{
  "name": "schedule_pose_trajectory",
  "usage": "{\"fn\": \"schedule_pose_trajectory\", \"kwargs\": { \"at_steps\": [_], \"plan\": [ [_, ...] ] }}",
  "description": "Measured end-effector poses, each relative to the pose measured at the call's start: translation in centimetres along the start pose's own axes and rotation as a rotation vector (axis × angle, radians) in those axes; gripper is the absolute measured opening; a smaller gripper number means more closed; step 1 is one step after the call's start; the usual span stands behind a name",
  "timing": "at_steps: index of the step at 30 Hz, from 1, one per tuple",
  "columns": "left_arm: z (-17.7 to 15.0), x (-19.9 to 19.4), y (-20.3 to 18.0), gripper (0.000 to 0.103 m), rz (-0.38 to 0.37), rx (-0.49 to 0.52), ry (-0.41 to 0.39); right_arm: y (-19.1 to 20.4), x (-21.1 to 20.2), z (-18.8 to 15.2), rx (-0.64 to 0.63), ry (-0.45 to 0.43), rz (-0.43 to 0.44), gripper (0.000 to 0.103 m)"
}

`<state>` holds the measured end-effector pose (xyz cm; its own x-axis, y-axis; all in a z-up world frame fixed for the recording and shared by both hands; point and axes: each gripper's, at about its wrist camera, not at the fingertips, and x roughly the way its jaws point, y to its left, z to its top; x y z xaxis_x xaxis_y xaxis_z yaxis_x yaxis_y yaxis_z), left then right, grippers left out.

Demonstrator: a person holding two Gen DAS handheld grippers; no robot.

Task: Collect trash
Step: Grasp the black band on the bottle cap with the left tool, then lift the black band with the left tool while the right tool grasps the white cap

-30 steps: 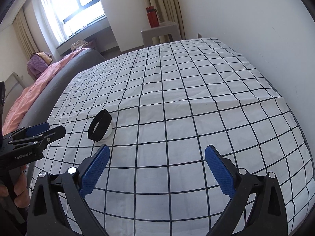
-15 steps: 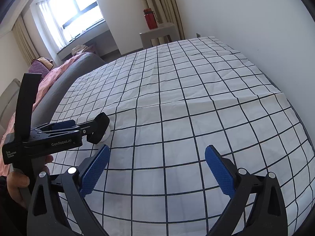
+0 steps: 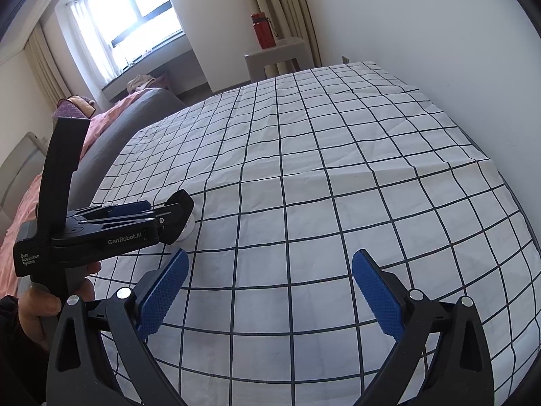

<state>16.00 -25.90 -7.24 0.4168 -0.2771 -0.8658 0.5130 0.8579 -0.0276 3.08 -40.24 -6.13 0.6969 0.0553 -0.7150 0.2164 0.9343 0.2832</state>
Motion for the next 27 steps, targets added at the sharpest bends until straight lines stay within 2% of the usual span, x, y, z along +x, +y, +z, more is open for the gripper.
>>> {"fn": "schedule_pose_trajectory", "kwargs": {
  "at_steps": [6, 13, 18, 20, 27],
  "plan": [
    [-0.1, 0.1, 0.2, 0.037, -0.015, -0.006, 0.009, 0.1, 0.0, -0.1, -0.003, 0.002, 0.003, 0.095],
    [-0.1, -0.6, 0.7, 0.025, -0.022, -0.020, 0.002, 0.1, 0.0, -0.2, -0.004, 0.003, 0.004, 0.095],
    [-0.4, -0.6, 1.4, 0.010, -0.020, -0.033, 0.009, 0.2, 0.0, -0.2, -0.005, 0.003, 0.004, 0.095],
    [-0.4, -0.6, 1.6, 0.006, -0.020, -0.038, 0.010, 0.3, 0.1, -0.2, -0.008, 0.003, 0.004, 0.095],
    [-0.6, -1.3, 2.4, 0.004, -0.010, -0.045, -0.004, 0.5, 0.3, -0.3, -0.014, 0.008, 0.002, 0.095]
  ]
}}
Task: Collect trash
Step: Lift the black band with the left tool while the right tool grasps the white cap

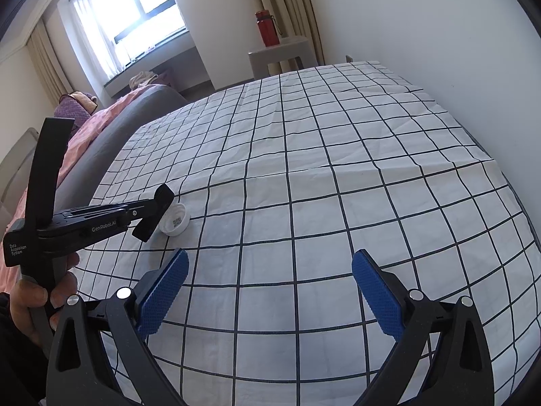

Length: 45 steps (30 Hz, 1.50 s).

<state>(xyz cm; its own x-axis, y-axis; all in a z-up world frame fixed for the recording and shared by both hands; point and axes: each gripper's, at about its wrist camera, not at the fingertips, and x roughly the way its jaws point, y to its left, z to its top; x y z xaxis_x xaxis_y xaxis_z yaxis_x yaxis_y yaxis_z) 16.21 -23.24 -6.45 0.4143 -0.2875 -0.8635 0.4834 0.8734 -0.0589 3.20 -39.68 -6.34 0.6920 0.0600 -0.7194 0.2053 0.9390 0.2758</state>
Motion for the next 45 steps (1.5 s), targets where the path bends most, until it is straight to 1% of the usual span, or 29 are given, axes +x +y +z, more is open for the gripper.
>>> {"fn": "schedule_pose_trajectory", "kwargs": {
  "at_steps": [6, 11, 19, 25, 27, 29, 33, 35, 39, 40, 42, 44, 45],
  "plan": [
    [-0.6, -1.4, 0.9, 0.004, 0.012, -0.009, -0.024, 0.1, 0.3, -0.1, -0.010, 0.004, 0.000, 0.095],
    [-1.5, -3.2, 2.3, 0.004, 0.027, -0.030, -0.048, 1.1, 0.7, -0.2, -0.037, 0.011, 0.004, 0.095],
    [-4.5, -6.2, 5.6, 0.004, 0.110, -0.069, -0.079, 3.8, 2.2, -0.2, -0.091, 0.043, 0.025, 0.095],
    [-6.9, -8.6, 8.0, 0.004, 0.170, -0.099, -0.102, 6.7, 4.2, 0.4, -0.157, 0.063, 0.018, 0.093],
    [-7.7, -9.3, 8.7, 0.004, 0.181, -0.112, -0.108, 7.8, 5.1, 0.7, -0.183, 0.066, 0.004, 0.089],
    [-8.4, -9.9, 9.4, 0.004, 0.192, -0.125, -0.112, 8.9, 6.2, 1.0, -0.206, 0.081, -0.012, 0.083],
    [-9.8, -11.0, 10.8, 0.004, 0.206, -0.150, -0.117, 10.5, 8.3, 1.3, -0.245, 0.107, -0.035, 0.078],
    [-10.4, -11.6, 11.4, 0.004, 0.211, -0.163, -0.120, 11.2, 9.2, 1.5, -0.266, 0.116, -0.051, 0.073],
    [-11.6, -12.5, 12.7, 0.004, 0.223, -0.195, -0.125, 12.2, 10.3, 1.6, -0.293, 0.128, -0.081, 0.072],
    [-11.8, -12.7, 12.9, 0.004, 0.226, -0.203, -0.127, 12.4, 10.5, 1.6, -0.300, 0.132, -0.089, 0.070],
    [-12.3, -13.2, 13.4, 0.004, 0.235, -0.214, -0.132, 12.9, 10.7, 1.6, -0.320, 0.122, -0.099, 0.063],
    [-12.6, -13.6, 13.8, 0.004, 0.239, -0.224, -0.136, 13.3, 10.7, 1.6, -0.328, 0.125, -0.091, 0.046],
    [-12.8, -13.8, 14.0, 0.004, 0.239, -0.229, -0.139, 13.4, 10.6, 1.6, -0.331, 0.128, -0.090, 0.040]
  ]
}}
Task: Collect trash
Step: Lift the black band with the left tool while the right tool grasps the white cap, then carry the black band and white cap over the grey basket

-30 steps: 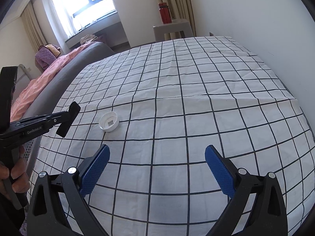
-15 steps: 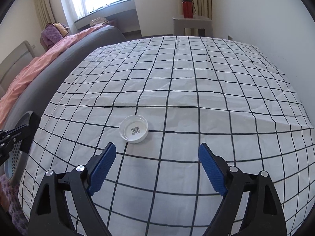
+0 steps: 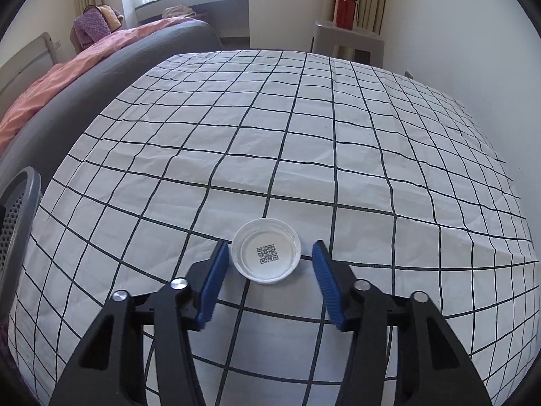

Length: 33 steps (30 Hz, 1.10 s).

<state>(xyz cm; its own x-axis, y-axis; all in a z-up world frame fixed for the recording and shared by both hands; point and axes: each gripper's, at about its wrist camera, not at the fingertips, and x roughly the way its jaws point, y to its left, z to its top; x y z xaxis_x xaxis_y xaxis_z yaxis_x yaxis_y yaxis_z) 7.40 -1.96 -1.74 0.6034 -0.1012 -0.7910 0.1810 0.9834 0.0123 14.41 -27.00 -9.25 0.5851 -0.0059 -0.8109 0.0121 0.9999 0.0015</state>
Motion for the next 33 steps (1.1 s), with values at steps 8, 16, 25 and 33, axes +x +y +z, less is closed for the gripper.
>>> {"fn": "schedule_pose_trajectory", "kwargs": {
  "at_steps": [8, 16, 25, 33],
  "plan": [
    [-0.9, -1.2, 2.0, 0.004, -0.006, -0.037, -0.010, 1.9, -2.8, -1.4, 0.011, -0.001, 0.021, 0.039],
    [-2.4, -2.4, 5.5, 0.004, 0.020, -0.073, -0.017, 6.8, -6.9, -3.5, 0.017, -0.035, 0.110, 0.039],
    [-4.7, -3.4, 11.3, 0.004, 0.070, -0.128, -0.012, 15.1, -9.9, -3.5, -0.071, -0.075, 0.223, 0.039],
    [-6.1, -4.1, 16.2, 0.004, 0.120, -0.183, -0.017, 22.2, -11.2, -2.4, -0.171, -0.093, 0.315, 0.039]
  ]
}}
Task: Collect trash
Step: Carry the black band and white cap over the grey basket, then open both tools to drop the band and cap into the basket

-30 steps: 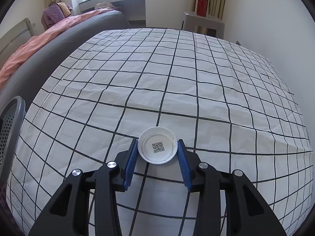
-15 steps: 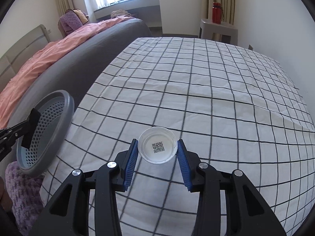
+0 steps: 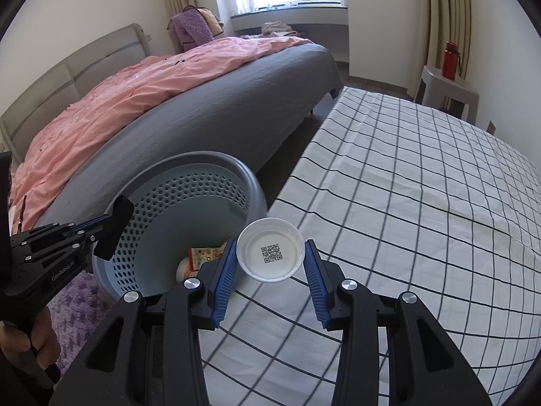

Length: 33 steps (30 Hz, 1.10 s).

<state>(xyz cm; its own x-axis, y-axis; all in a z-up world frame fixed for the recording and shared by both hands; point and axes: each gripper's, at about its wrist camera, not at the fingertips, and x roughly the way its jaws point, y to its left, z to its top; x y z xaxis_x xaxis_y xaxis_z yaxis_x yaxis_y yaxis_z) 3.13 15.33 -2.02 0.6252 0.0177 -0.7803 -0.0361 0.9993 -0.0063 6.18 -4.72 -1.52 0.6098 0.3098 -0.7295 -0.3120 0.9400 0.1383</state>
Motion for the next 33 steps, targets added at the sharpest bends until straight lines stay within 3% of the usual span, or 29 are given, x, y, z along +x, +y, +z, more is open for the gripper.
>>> {"fn": "schedule_pose_trajectory", "kwargs": {
  "at_steps": [12, 25, 27, 31, 33],
  "plan": [
    [0.4, 1.6, 3.8, 0.004, 0.050, -0.038, 0.016, 5.6, 3.4, 1.7, -0.065, 0.034, 0.094, 0.040],
    [0.9, 2.5, 5.0, 0.005, 0.090, -0.077, 0.018, 7.0, 6.0, 2.3, -0.080, 0.063, 0.119, 0.040],
    [0.9, 2.5, 5.0, 0.018, 0.091, -0.081, 0.019, 7.0, 5.9, 2.4, -0.080, 0.055, 0.115, 0.040],
    [1.2, 2.0, 4.9, 0.045, 0.111, -0.085, 0.001, 6.7, 5.3, 2.3, -0.069, 0.037, 0.112, 0.057],
    [1.2, 1.7, 4.9, 0.057, 0.115, -0.088, -0.008, 6.5, 5.1, 2.3, -0.063, 0.032, 0.110, 0.059]
  ]
}}
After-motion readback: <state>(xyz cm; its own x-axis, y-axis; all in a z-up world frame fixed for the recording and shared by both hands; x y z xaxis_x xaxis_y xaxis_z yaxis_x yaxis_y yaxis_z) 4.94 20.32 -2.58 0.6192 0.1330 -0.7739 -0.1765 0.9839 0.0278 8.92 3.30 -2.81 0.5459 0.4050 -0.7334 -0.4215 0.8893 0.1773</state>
